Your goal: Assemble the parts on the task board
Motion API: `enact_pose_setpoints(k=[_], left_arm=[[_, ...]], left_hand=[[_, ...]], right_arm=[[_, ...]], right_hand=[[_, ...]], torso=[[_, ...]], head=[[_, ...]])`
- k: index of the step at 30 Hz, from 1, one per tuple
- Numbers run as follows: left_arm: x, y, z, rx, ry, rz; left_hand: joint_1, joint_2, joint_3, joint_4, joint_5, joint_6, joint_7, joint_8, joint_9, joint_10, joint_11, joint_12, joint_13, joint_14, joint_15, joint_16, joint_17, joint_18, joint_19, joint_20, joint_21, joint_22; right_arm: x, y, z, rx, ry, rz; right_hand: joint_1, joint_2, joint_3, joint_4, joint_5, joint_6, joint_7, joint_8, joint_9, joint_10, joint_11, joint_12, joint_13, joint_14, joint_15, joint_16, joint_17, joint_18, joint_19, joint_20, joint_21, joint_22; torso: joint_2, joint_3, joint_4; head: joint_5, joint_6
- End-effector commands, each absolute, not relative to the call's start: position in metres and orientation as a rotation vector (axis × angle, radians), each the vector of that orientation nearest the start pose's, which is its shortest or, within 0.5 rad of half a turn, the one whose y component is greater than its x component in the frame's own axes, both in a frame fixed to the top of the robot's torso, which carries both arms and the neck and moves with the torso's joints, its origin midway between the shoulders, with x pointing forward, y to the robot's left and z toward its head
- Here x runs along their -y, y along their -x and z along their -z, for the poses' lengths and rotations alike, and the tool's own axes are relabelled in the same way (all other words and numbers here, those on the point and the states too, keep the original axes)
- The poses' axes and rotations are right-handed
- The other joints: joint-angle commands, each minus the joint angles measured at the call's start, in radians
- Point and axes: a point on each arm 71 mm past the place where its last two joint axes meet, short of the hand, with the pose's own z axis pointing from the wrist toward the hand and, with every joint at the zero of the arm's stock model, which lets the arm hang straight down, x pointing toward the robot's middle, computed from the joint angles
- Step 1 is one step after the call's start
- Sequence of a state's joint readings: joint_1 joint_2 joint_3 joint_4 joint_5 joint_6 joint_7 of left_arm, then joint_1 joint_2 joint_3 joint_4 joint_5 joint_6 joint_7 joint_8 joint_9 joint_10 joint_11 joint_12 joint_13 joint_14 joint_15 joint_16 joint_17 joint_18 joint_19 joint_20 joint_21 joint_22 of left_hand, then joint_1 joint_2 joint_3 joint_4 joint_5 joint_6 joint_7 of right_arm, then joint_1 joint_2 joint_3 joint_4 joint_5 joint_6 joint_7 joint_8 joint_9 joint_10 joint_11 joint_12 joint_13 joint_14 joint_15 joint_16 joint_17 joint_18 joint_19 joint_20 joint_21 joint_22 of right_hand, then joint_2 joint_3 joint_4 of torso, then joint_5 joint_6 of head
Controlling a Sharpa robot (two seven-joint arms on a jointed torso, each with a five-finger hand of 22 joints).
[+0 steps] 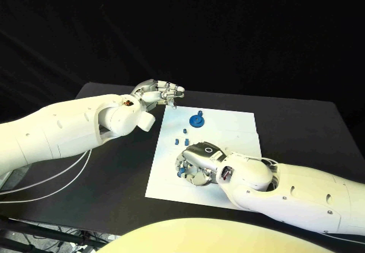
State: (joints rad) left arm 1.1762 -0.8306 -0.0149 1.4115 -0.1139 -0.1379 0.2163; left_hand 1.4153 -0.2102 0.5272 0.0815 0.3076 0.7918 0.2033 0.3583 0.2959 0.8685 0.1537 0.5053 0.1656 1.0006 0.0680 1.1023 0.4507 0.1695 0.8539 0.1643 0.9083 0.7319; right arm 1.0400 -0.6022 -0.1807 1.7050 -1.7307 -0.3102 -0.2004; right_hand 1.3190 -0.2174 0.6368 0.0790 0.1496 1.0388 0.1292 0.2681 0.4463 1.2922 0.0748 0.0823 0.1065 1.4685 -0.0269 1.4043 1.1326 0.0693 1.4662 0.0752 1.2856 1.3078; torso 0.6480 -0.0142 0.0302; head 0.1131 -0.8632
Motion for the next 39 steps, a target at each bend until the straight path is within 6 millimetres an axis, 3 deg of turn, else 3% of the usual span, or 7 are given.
enact_pose_setpoints(k=[1, 6, 13, 25, 30, 35, 39], left_arm=[[-0.224, -0.503, 0.197, -1.652, 1.079, 1.506], [-0.224, -0.503, 0.197, -1.653, 1.079, 1.507], [-0.224, -0.503, 0.197, -1.655, 1.08, 1.506], [-0.225, -0.503, 0.198, -1.656, 1.081, 1.504], [-0.225, -0.503, 0.198, -1.656, 1.081, 1.504], [-0.226, -0.503, 0.199, -1.656, 1.083, 1.501], [-0.227, -0.502, 0.2, -1.652, 1.084, 1.501]], left_hand=[[-0.002, 0.008, -0.005, 0.001, 0.003, -0.004, 0.02, 0.005, 0.001, -0.01, 0.0, 0.005, -0.001, -0.003, 0.007, -0.003, -0.001, 0.015, 0.007, 0.003, -0.004, -0.001], [-0.002, 0.008, -0.005, 0.001, 0.003, -0.004, 0.02, 0.005, 0.001, -0.01, 0.0, 0.005, -0.001, -0.003, 0.007, -0.003, -0.001, 0.015, 0.007, 0.003, -0.004, -0.001], [-0.002, 0.008, -0.005, 0.001, 0.003, -0.004, 0.02, 0.005, 0.001, -0.01, 0.0, 0.005, -0.001, -0.003, 0.007, -0.003, -0.001, 0.015, 0.007, 0.003, -0.004, -0.001], [-0.003, 0.008, -0.007, 0.002, 0.003, -0.007, 0.021, 0.01, 0.001, -0.013, 0.001, 0.008, -0.002, -0.003, 0.007, -0.003, -0.002, 0.015, 0.008, 0.003, -0.007, -0.003], [-0.003, 0.008, -0.007, 0.002, 0.003, -0.008, 0.021, 0.01, 0.001, -0.013, 0.001, 0.008, -0.002, -0.003, 0.007, -0.003, -0.002, 0.015, 0.008, 0.003, -0.007, -0.003], [-0.003, 0.008, -0.007, 0.002, 0.003, -0.008, 0.021, 0.01, 0.001, -0.013, 0.001, 0.008, -0.002, -0.003, 0.007, -0.003, -0.002, 0.015, 0.008, 0.003, -0.007, -0.003], [-0.003, 0.008, -0.007, 0.002, 0.003, -0.008, 0.021, 0.01, 0.001, -0.013, 0.001, 0.008, -0.002, -0.003, 0.007, -0.003, -0.002, 0.015, 0.008, 0.003, -0.007, -0.003]], right_arm=[[0.036, -0.353, 0.269, -1.743, 0.585, -0.926], [0.037, -0.353, 0.269, -1.735, 0.572, -0.93], [0.041, -0.355, 0.266, -1.699, 0.533, -0.935], [0.062, -0.354, 0.243, -1.561, 0.389, -1.006], [0.086, -0.361, 0.227, -1.576, 0.291, -1.011], [0.126, -0.375, 0.218, -1.719, 0.097, -0.959], [0.167, -0.383, 0.217, -1.833, -0.041, -0.864]], right_hand=[[-0.021, -0.035, -0.021, 0.007, 0.007, -0.02, 0.005, -0.026, -0.01, -0.002, -0.011, -0.01, -0.003, 0.027, 0.01, 0.004, 0.002, -0.016, 0.026, 0.005, -0.006, 0.187], [-0.049, -0.065, -0.059, 0.015, 0.006, -0.066, 0.006, -0.06, -0.025, -0.046, -0.003, -0.017, -0.007, 0.025, 0.017, 0.006, 0.001, -0.013, 0.022, 0.012, -0.021, 0.183], [-0.047, -0.068, -0.103, 0.01, 0.01, -0.107, 0.011, -0.091, -0.039, -0.11, 0.002, -0.013, -0.014, 0.019, 0.022, -0.001, -0.017, -0.006, 0.013, 0.018, -0.061, 0.173], [0.009, -0.031, -0.273, 0.027, 0.027, -0.135, 0.005, -0.124, -0.062, -0.209, 0.012, 0.044, -0.017, 0.009, 0.029, -0.02, -0.061, 0.004, 0.001, 0.025, -0.13, 0.153], [0.032, -0.021, -0.273, 0.03, 0.034, -0.115, 0.015, -0.119, -0.063, -0.185, 0.006, 0.083, -0.009, 0.016, 0.025, -0.008, -0.036, 0.001, 0.008, 0.022, -0.11, 0.158], [0.028, -0.026, -0.252, 0.048, 0.04, -0.078, 0.026, -0.105, -0.064, -0.082, 0.001, 0.15, 0.014, 0.03, 0.022, 0.017, 0.015, -0.011, 0.027, 0.02, -0.041, 0.179], [-0.014, -0.051, -0.28, 0.08, 0.036, -0.06, 0.007, -0.079, -0.056, 0.015, -0.021, 0.219, 0.06, 0.043, 0.007, 0.047, 0.08, -0.022, 0.044, 0.009, 0.025, 0.199]], torso=[[0.0, -0.0001, 0.0], [-0.001, -0.0001, -0.0004], [-0.001, 0.0004, -0.0008], [-0.004, 0.0006, -0.0043], [-0.004, 0.0009, -0.0039], [-0.006, -0.0005, -0.0068], [-0.009, -0.0021, -0.0114]], head=[[0.001, -0.001], [0.0, -0.001], [-0.002, 0.0], [-0.014, 0.013], [-0.031, 0.024], [-0.07, 0.028], [-0.097, 0.031]])
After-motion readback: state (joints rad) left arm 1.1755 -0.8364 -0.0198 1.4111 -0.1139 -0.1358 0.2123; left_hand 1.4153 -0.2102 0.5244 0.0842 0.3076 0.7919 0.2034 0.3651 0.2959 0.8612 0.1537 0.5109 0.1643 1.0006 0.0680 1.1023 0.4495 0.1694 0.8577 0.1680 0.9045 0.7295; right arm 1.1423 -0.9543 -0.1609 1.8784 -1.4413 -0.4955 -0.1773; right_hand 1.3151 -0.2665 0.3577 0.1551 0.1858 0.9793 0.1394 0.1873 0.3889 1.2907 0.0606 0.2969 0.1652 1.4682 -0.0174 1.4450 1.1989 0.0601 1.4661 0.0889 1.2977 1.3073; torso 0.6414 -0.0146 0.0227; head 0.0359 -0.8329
